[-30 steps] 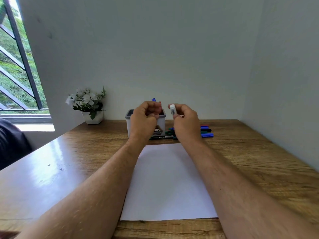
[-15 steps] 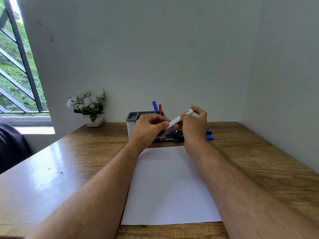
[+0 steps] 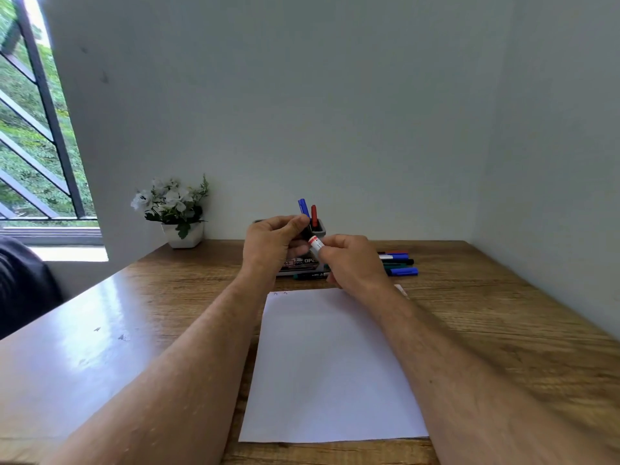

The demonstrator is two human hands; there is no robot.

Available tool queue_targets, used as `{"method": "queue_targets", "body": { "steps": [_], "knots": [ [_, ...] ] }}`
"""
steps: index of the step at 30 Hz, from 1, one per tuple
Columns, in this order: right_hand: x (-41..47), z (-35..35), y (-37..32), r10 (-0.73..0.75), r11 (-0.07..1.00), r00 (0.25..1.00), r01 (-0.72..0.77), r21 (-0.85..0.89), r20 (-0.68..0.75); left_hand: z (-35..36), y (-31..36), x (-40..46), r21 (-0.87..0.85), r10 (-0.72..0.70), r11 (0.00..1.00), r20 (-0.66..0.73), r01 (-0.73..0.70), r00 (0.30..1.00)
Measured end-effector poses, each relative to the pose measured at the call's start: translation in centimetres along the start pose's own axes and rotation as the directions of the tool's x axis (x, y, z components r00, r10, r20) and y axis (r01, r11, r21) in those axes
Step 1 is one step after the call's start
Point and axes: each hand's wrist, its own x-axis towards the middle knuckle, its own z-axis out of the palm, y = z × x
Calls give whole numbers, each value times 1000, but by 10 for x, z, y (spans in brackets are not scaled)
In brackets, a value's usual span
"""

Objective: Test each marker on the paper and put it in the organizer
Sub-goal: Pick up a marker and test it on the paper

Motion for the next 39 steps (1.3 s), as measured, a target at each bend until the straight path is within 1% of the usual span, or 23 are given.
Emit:
{"method": "queue_targets", "body": {
  "steps": [5,7,10,13,15,17,19,21,25,31,39],
  "knots": [
    [-2,4,1,-51,996,998,55,-77,47,0,-3,1,96,16,995,9,-17,1000],
    [-2,4,0,-59,994,997,64,-90,52,1,-4,1,77,20,997,27,-22,999],
    [-1,4,-2,-36,997,999,38,-60,39,2,-5,1,38,16,999,57,-18,998],
    [-2,3,-2,-12,998,999,15,-53,49,4,-6,1,41,11,999,107,-16,994],
    [-2,4,-1,-16,999,999,19,-46,48,6,-5,0,10,-2,1000,140,1,990],
    [-2,4,0,-65,992,997,70,-106,43,7,-5,0,-30,-5,1000,153,10,988],
    [-2,4,2,-124,973,992,128,-191,34,6,-6,0,-39,-4,999,163,11,987],
    [-1,2,3,-155,959,988,157,-235,24,6,-6,1,-37,-3,999,169,9,986],
    [2,1,2,-155,950,988,157,-270,30,7,-5,0,-38,-7,999,168,14,986],
    [4,5,1,-134,932,991,133,-337,18,5,-6,0,-18,-26,999,125,29,992],
    [2,6,2,-103,928,995,94,-362,-6,6,-6,1,38,-65,997,102,61,993]
  ]
}}
